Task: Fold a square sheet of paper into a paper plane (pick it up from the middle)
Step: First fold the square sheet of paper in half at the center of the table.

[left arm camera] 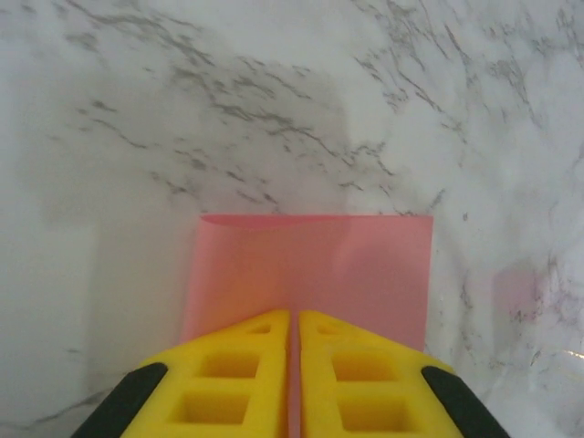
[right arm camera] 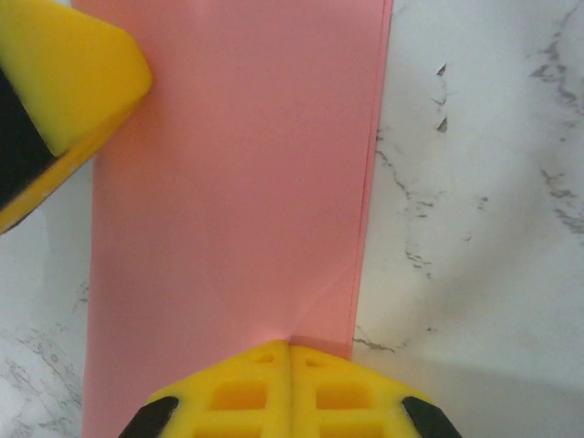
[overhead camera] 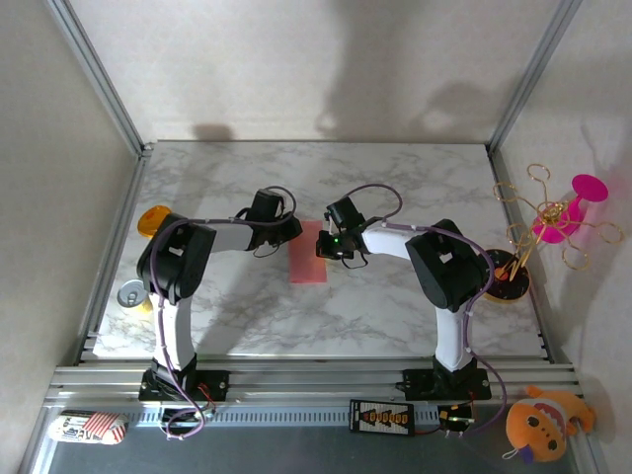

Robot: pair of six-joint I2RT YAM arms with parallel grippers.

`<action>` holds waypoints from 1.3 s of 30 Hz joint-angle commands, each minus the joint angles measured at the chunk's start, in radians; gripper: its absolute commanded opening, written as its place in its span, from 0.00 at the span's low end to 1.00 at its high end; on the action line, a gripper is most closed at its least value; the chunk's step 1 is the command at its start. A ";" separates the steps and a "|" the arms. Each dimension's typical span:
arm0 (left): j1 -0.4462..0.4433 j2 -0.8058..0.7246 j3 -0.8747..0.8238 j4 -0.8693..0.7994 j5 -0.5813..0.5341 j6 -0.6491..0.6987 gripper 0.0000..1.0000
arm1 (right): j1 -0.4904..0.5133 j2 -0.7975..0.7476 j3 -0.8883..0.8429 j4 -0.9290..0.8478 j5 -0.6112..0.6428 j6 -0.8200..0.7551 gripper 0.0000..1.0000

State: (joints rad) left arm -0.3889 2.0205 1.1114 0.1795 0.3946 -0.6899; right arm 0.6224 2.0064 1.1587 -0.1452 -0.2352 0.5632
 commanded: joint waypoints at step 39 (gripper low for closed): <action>0.130 0.050 0.116 -0.210 -0.149 0.034 0.12 | -0.031 0.160 -0.083 -0.355 0.353 -0.169 0.01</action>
State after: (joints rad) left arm -0.3294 2.0708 1.2224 0.0689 0.3958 -0.7116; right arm 0.6254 2.0052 1.1721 -0.1417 -0.1841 0.4465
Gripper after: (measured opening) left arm 0.116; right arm 0.056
